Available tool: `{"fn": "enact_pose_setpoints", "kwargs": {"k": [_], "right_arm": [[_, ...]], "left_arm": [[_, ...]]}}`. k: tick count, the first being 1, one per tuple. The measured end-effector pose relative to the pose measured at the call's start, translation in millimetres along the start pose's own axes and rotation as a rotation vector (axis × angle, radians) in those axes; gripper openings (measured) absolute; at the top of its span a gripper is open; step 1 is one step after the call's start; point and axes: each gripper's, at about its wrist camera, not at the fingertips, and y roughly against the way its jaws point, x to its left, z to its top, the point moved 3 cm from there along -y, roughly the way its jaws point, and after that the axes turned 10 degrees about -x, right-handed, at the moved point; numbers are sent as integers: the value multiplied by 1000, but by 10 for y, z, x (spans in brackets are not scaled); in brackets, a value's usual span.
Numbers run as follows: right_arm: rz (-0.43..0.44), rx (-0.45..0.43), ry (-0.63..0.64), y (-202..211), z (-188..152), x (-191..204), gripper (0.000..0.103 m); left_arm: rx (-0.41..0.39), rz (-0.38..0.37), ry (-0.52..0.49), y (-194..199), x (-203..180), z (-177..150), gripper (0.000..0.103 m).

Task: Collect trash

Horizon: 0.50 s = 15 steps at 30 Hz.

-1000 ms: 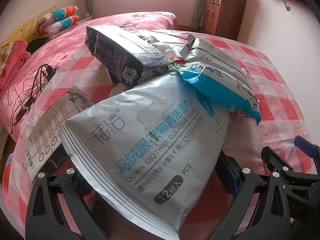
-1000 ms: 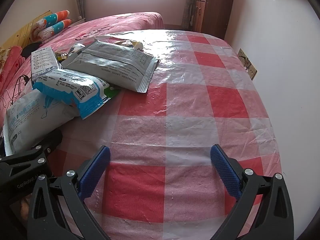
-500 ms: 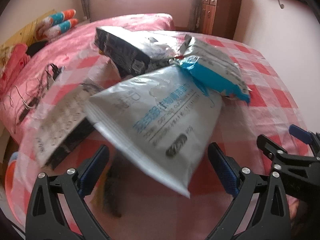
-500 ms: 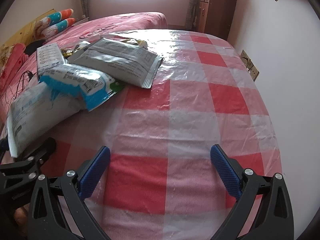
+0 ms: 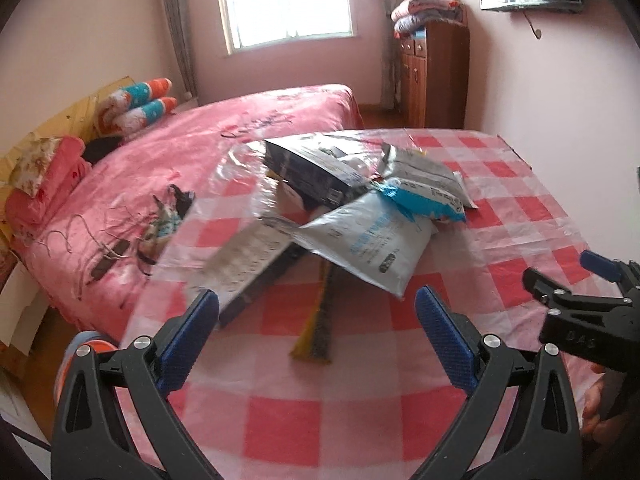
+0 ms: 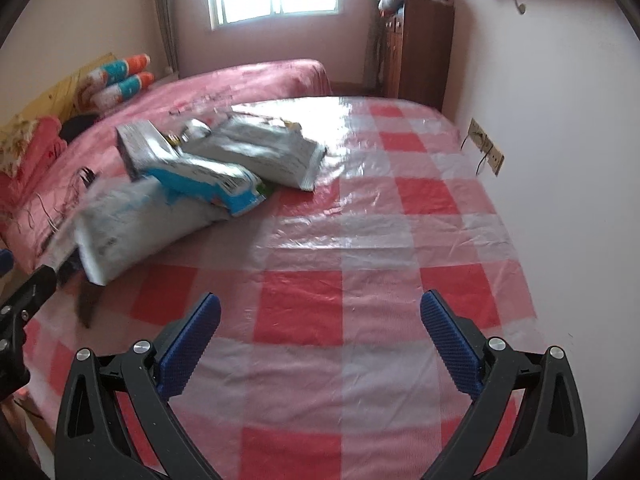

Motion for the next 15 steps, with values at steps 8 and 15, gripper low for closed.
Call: {"fn": "enact_pose_setpoints", "kwargs": {"k": [8, 15], "right_arm": [[51, -148, 24, 584, 145, 190, 99], [51, -214, 62, 987, 241, 396, 99]], "left_arm": [[-54, 20, 20, 362, 278, -38, 99], [-89, 19, 60, 570, 481, -40, 99]]}}
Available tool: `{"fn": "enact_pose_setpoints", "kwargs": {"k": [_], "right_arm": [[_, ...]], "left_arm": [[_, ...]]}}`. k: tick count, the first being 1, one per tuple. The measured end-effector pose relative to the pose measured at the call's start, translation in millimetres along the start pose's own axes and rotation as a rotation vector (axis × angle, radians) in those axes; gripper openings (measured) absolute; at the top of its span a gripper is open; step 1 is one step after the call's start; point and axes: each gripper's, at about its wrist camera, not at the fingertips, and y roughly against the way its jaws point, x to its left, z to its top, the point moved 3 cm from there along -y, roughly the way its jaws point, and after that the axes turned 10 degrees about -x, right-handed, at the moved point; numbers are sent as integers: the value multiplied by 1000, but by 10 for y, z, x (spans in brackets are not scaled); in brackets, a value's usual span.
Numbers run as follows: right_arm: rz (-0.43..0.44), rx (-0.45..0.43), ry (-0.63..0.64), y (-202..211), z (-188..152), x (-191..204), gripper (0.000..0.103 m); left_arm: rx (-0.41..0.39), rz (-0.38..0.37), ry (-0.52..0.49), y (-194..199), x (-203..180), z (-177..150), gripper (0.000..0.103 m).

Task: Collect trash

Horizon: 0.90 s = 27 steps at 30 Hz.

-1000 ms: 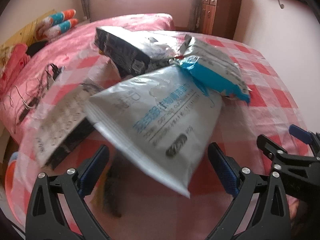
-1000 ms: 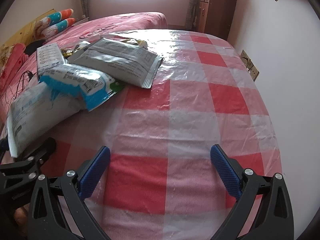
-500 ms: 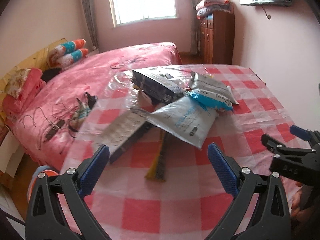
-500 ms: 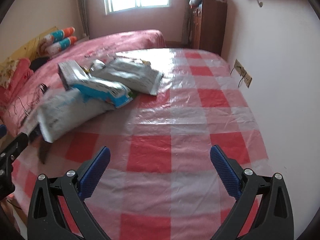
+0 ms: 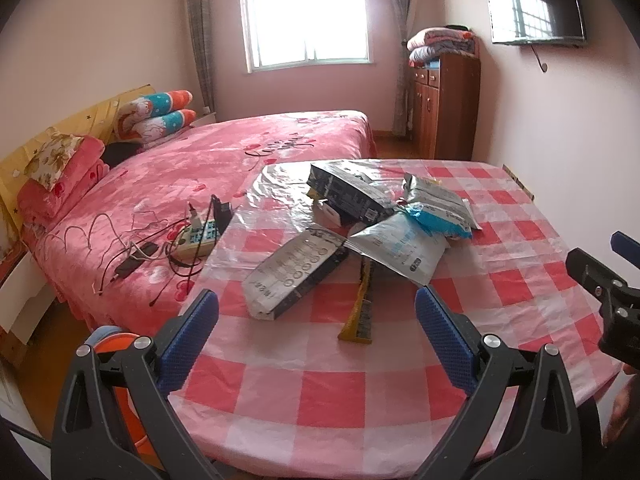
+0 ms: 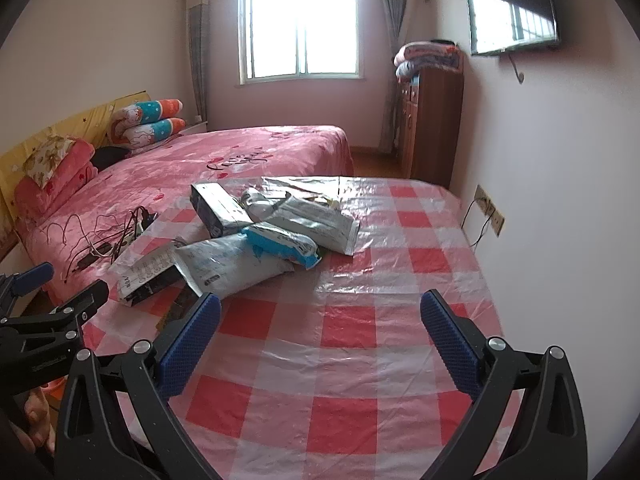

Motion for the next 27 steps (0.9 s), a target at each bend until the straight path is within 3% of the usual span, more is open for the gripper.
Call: {"fn": "enact_pose_setpoints", "kwargs": {"k": [12, 27], "right_arm": [[-28, -37, 50, 350, 112, 280, 99], [-25, -38, 51, 453, 108, 369, 99]], "left_arm": [[-41, 15, 50, 243, 283, 4, 99], [-48, 13, 86, 303, 442, -16, 99]]}}
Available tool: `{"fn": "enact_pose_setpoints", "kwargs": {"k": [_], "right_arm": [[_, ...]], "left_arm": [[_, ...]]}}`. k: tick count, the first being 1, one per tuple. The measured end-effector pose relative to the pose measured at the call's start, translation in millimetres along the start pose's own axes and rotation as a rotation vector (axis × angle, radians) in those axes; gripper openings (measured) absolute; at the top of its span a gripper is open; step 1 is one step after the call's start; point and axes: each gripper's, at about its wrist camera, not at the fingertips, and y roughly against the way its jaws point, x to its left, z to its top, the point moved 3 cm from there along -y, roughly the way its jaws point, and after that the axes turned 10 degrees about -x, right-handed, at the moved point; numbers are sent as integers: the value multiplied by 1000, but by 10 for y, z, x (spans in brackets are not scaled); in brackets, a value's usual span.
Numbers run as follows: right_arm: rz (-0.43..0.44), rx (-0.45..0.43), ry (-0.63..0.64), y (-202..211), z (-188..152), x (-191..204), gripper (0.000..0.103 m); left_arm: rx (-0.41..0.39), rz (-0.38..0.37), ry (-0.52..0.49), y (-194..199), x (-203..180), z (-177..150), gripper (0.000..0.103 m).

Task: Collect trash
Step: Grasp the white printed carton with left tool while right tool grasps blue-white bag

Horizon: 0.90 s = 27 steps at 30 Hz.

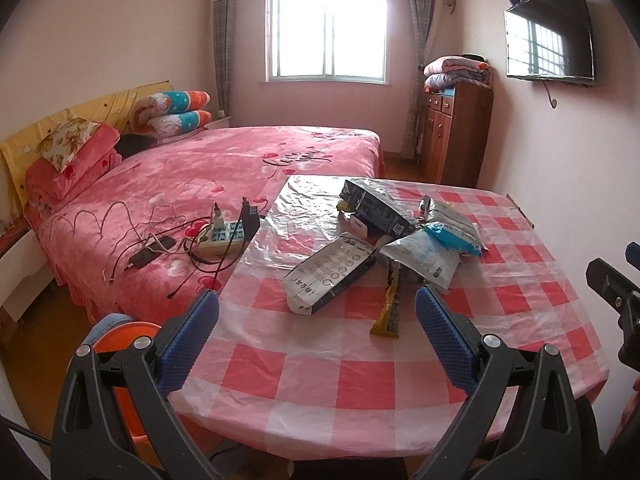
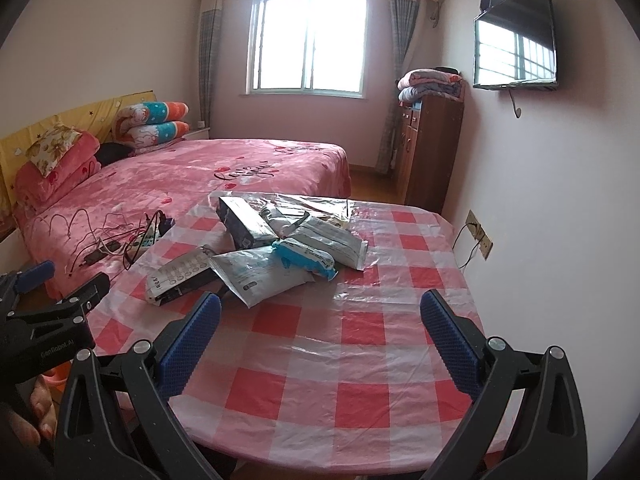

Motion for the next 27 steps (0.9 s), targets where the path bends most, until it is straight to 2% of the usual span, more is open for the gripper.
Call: {"fn": "enact_pose_setpoints", "kwargs": {"k": [8, 19, 24, 27], "right_arm": [[14, -1, -10, -35, -20, -12, 99], [83, 35, -47, -436, -167, -51, 99], [128, 106, -98, -720, -301, -85, 99], [173, 186, -153, -956, -421, -105, 99]], "left_arm": [[13, 17, -11, -92, -27, -36, 99], [75, 67, -22, -370, 24, -188, 99], [91, 24, -33, -511, 8, -279, 99], [113, -27, -17, -614, 12, -304, 99]]}}
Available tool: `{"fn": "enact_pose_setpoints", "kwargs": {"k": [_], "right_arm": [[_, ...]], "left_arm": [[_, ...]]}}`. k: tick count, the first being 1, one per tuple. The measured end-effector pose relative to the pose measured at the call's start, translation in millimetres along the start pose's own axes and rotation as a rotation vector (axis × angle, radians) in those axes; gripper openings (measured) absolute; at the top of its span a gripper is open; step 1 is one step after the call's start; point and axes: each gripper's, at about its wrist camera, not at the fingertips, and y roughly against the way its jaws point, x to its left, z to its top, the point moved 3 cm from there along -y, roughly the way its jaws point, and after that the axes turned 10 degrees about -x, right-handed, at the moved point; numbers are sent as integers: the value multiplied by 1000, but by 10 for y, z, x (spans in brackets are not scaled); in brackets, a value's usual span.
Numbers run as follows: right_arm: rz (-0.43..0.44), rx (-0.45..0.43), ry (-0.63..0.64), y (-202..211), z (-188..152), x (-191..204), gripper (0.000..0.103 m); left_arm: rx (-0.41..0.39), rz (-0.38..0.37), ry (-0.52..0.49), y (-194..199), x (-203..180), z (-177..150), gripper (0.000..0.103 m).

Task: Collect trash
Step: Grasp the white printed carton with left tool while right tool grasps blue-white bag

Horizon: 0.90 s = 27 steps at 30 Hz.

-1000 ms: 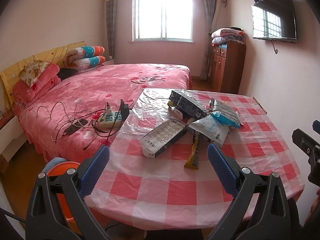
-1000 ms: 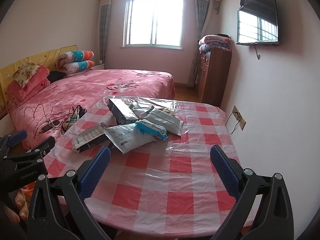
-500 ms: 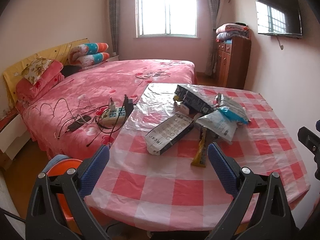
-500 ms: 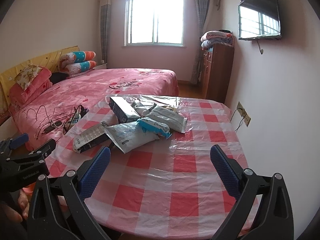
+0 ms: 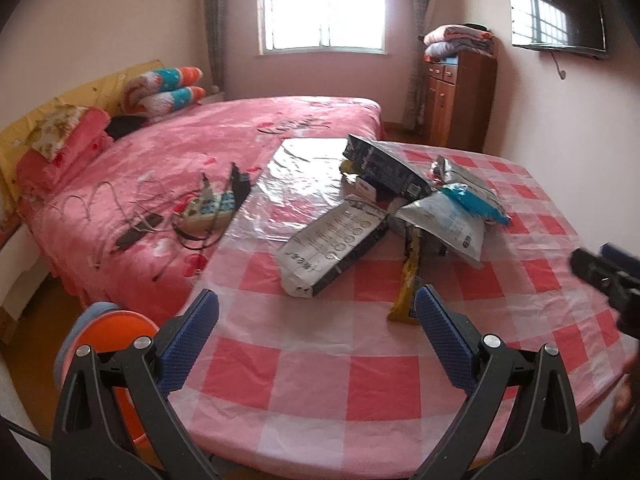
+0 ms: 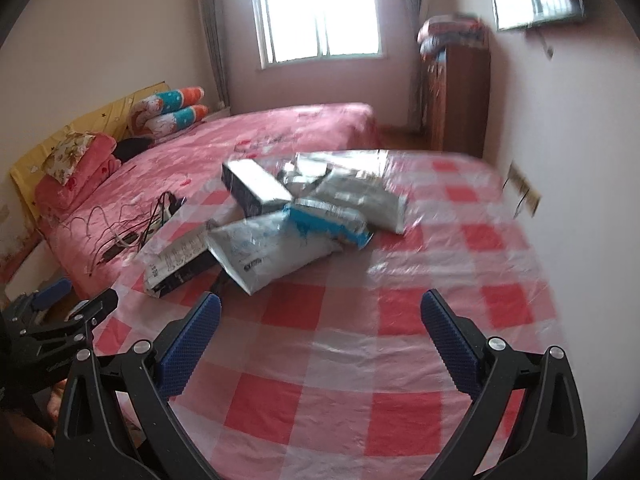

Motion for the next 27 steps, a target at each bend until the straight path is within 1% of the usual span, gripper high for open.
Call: {"fn": "enact_pose_setpoints", "kwargs": {"k": [2, 5, 9, 11, 14, 16, 17, 18, 19, 24, 27], "right_arm": [[17, 41, -41, -120, -31, -50, 99], [71, 101, -128, -307, -50, -149, 99], [104, 127, -183, -483, 23, -268, 99], [104, 128, -180, -566, 94, -326, 98], [119, 138, -180, -726, 220, -408, 97], [130, 129, -154, -828, 322, -424, 97], [133, 126, -138, -877, 368, -424, 94], [141, 125, -119, -935, 414, -423, 86], [145, 127, -99, -1006, 451, -419, 84], [142, 124, 43, -1258, 548, -360, 83], [162, 138, 77, -1403, 583, -382, 83]], "left_arm": [[10, -41, 17, -71, 22, 16, 99], [14, -75, 11, -188, 14, 62, 99], [45, -99, -67, -467, 17, 108, 99], [52, -106, -115, -603, 13, 125, 99], [86, -115, -180, -840, 3, 153, 99], [101, -138, -201, -947, -7, 174, 99], [112, -149, -212, -1001, -15, 176, 99], [124, -160, -224, -1067, -27, 175, 99], [134, -166, -233, -1120, -36, 165, 99], [179, -190, -260, -1354, -64, 154, 99], [199, -196, -287, -1443, -90, 123, 98]]}}
